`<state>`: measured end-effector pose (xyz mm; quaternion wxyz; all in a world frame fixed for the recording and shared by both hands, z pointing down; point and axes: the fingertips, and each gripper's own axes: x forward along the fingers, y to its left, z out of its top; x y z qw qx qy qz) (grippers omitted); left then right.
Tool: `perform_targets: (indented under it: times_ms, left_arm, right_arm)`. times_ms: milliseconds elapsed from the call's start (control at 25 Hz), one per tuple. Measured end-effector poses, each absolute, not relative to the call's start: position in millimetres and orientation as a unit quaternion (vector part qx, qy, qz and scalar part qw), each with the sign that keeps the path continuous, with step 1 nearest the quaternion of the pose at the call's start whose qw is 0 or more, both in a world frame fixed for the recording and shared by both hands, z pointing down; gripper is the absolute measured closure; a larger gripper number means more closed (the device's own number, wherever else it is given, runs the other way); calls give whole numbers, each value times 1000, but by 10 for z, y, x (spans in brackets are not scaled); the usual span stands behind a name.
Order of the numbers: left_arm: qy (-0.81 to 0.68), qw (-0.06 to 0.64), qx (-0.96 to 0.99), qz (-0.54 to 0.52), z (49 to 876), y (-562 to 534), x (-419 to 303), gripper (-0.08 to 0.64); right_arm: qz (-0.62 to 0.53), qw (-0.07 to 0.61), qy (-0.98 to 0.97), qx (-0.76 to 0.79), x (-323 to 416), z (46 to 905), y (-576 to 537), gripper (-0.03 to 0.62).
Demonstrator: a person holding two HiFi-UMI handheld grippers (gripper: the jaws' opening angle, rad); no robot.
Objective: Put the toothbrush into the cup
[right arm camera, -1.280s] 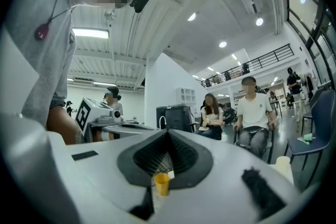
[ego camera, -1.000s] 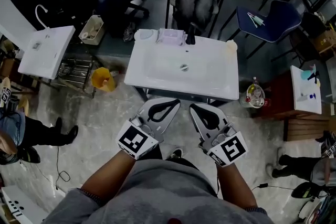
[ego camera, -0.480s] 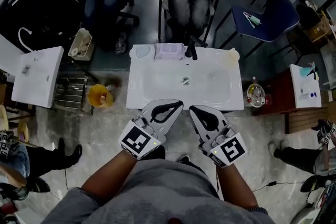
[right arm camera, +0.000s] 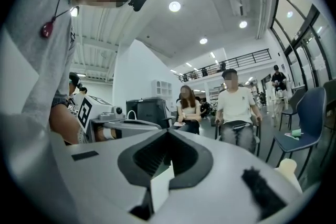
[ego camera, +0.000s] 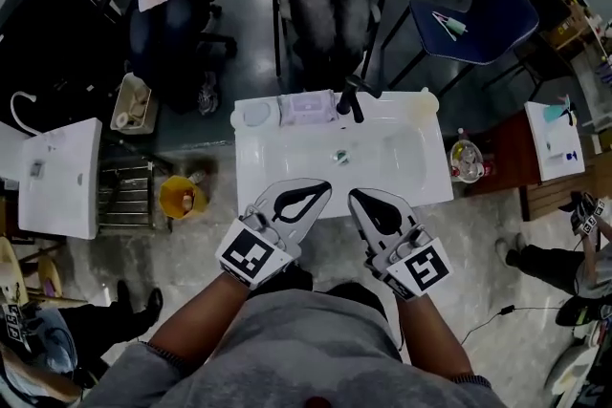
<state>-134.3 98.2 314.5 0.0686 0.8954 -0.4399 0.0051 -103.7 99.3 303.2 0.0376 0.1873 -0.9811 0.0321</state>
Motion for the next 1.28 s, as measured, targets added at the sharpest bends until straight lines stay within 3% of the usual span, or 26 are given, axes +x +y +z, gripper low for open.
perform_targets:
  times_ms: [280, 800, 1000, 1280]
  left_arm:
    - [-417, 51, 908, 9, 3290, 806, -1533, 555]
    - [-413, 83, 907, 23, 3482, 370, -1553, 554]
    - [-414, 48, 908, 39, 3596, 81, -1541, 554]
    - [-433, 49, 899, 51, 3803, -197, -1406, 554]
  right_arm:
    - [71, 56, -969, 229, -1173, 3242, 794, 578]
    - [91, 60, -963, 248, -1202, 3413, 258, 578]
    - [100, 67, -964, 239, -1188, 3558, -35, 578]
    - [142, 86, -953, 253, -1005, 4020, -316, 578]
